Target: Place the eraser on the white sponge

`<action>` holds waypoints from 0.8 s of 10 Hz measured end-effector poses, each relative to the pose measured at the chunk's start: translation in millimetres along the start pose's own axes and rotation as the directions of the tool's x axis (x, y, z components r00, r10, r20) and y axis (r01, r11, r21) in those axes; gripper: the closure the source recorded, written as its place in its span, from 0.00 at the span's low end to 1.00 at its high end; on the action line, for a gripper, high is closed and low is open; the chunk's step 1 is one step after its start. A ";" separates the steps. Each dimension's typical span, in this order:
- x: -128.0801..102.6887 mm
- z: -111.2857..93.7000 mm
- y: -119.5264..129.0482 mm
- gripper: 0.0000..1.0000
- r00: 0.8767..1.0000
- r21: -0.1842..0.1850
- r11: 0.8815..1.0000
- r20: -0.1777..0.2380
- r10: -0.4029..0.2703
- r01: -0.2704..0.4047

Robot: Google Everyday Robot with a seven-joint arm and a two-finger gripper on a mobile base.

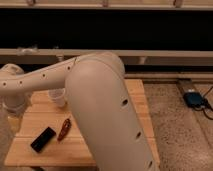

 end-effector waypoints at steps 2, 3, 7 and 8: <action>0.8 -0.2 -1.3 0.20 1.000 0.002 1.000 0.000 0.001 -0.001; -0.6 0.0 0.0 0.20 1.000 0.001 1.000 0.000 -0.002 0.002; -8.6 26.1 17.4 0.20 0.967 0.067 0.976 -0.164 -0.195 0.208; 1.4 42.4 20.8 0.20 0.939 0.075 0.956 -0.223 -0.260 0.283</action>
